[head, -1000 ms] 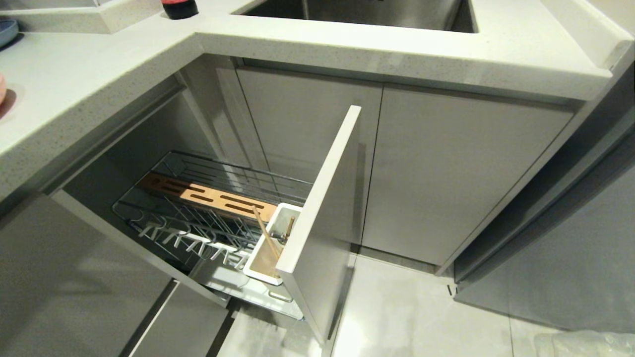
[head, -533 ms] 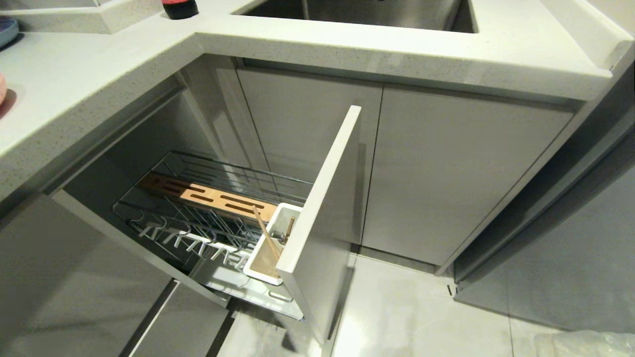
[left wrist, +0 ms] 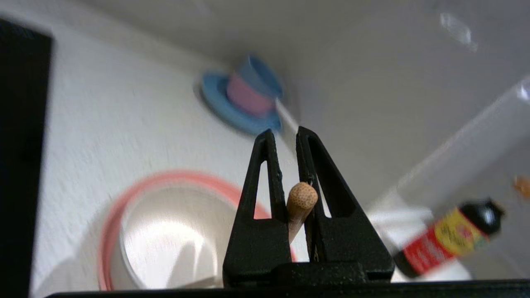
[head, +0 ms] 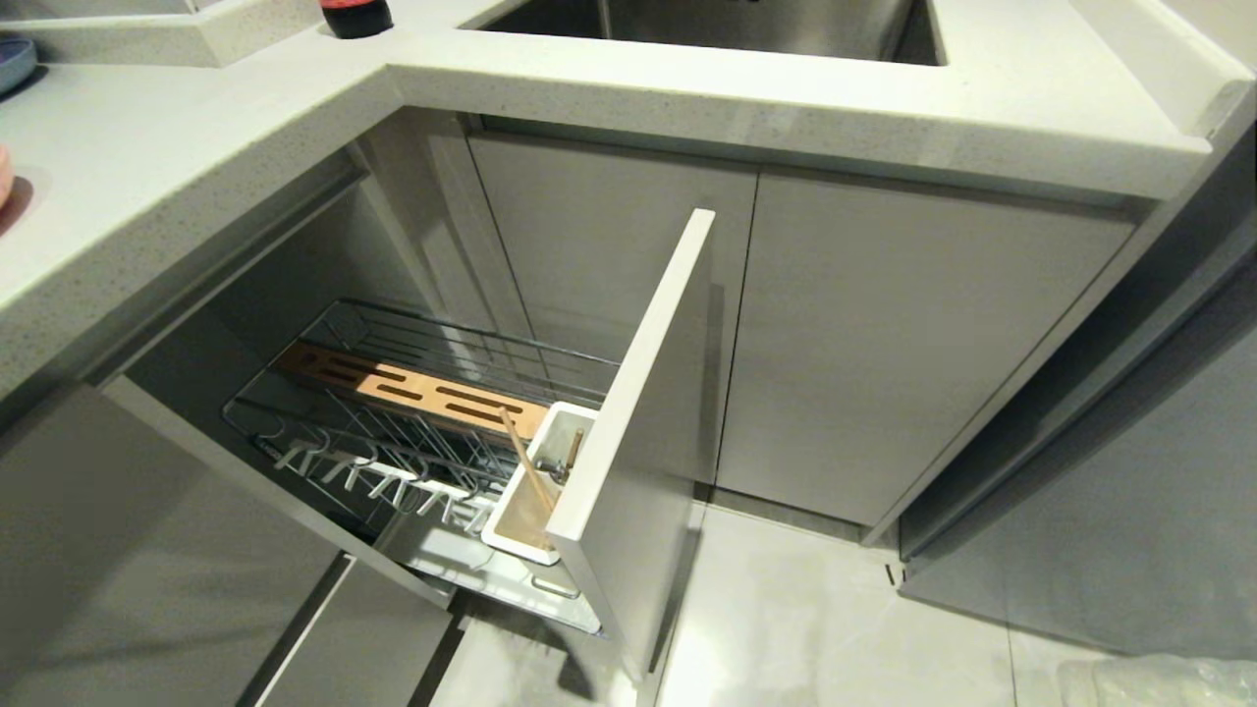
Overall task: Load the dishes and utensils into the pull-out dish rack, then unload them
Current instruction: Take the chopsticks out of the cupboard
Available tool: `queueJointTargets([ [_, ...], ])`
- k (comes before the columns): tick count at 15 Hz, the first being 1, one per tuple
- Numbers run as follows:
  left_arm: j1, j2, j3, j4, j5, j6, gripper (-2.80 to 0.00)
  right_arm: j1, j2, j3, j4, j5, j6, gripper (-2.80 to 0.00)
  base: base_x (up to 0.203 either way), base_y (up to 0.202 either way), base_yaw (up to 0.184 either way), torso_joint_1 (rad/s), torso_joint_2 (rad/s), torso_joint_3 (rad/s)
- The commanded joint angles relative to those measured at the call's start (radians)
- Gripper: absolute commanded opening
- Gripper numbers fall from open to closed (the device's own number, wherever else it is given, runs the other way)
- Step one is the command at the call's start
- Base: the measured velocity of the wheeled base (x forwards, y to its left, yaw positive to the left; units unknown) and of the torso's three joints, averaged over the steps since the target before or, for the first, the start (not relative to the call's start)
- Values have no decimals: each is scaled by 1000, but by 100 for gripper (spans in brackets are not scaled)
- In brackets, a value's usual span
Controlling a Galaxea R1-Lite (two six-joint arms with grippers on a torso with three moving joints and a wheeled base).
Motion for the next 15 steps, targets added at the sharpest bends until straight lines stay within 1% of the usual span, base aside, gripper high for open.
queueJointTargets([
  [1, 18, 11, -5, 38, -73, -24, -280, 0, -1, 0, 0, 0, 0, -280, 0, 0, 0, 0, 0, 0],
  [2, 39, 10, -2, 77, -127, -34, -280, 0, -1, 0, 0, 0, 0, -280, 0, 0, 0, 0, 0, 0],
  [3, 50, 9, -1, 91, -144, -43, -280, 0, -1, 0, 0, 0, 0, -280, 0, 0, 0, 0, 0, 0],
  [4, 59, 5, 1, 78, -142, -58, -280, 0, -1, 0, 0, 0, 0, -280, 0, 0, 0, 0, 0, 0],
  [5, 68, 2, 2, 62, -143, -102, -280, 0, -1, 0, 0, 0, 0, -280, 0, 0, 0, 0, 0, 0],
  [6, 82, -1, 5, 42, -145, -127, -280, 0, -1, 0, 0, 0, 0, -280, 0, 0, 0, 0, 0, 0],
  [8, 106, -8, 15, 21, -145, -136, -280, 0, -1, 0, 0, 0, 0, -280, 0, 0, 0, 0, 0, 0],
  [10, 111, -21, 37, -4, -143, -140, -280, 0, 0, 0, 0, 0, 0, -280, 0, 0, 0, 0, 0, 0],
  [11, 113, -28, 43, -39, -138, -150, -280, 0, -1, 0, 0, 0, 0, -280, 0, 0, 0, 0, 0, 0],
  [13, 117, -31, 69, -118, -107, -174, -280, 0, -1, 0, 0, 0, 0, -280, 0, 0, 0, 0, 0, 0],
  [14, 117, -32, 74, -139, -104, -201, -280, 0, -1, 0, 0, 0, 0, -280, 0, 0, 0, 0, 0, 0],
  [15, 117, -30, 74, -140, -104, -243, -280, 0, -1, 0, 0, 0, 0, -280, 0, 0, 0, 0, 0, 0],
])
